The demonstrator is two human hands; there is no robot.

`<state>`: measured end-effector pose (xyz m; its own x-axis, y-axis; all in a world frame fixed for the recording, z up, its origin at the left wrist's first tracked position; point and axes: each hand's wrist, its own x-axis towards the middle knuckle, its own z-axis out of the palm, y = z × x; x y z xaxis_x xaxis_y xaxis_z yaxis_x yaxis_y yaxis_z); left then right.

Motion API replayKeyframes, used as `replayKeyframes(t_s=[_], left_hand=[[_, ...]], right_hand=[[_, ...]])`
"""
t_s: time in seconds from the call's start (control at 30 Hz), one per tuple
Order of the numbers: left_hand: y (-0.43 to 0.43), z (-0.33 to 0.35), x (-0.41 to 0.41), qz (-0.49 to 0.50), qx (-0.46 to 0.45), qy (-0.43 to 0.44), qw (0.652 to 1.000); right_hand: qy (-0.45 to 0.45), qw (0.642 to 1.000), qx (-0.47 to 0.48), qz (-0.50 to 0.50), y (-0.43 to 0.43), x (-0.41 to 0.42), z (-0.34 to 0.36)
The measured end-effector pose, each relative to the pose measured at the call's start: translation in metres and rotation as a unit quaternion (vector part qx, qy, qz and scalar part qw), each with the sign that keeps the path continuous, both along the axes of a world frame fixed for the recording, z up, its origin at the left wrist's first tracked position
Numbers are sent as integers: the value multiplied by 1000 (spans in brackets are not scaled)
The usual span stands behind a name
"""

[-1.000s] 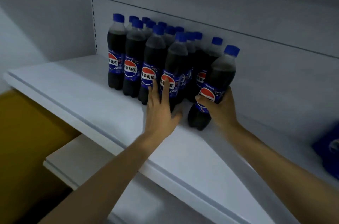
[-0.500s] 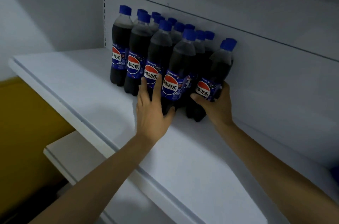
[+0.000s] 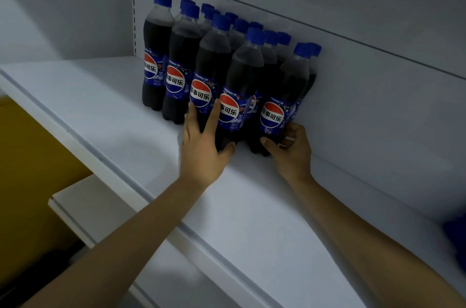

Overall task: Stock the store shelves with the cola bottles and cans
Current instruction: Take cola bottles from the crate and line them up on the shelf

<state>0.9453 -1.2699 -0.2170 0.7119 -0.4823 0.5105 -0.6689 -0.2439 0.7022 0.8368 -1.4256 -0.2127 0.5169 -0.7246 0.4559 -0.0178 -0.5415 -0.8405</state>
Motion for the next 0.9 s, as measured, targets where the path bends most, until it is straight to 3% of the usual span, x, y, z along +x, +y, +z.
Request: replayKeyframes(t_s=[0.17,0.33,0.5,0.7,0.9], left_hand=[[3,1,-1,0,-13,2,1000],[9,8,-5,-22,-87,81,993],[45,16,3,-62,-213,200,954],[174,-4,52,79,-260,214,938],[348,-78,91,254,-189,275,908]], right_hand=[[21,999,10,-28,8,0,4],[-1,982,153,-112,43,-12,12],[-91,955,281,-22,128,-4,43],[-85,925,344,135,266,57,19],[62,897,384,208,396,126,-58]])
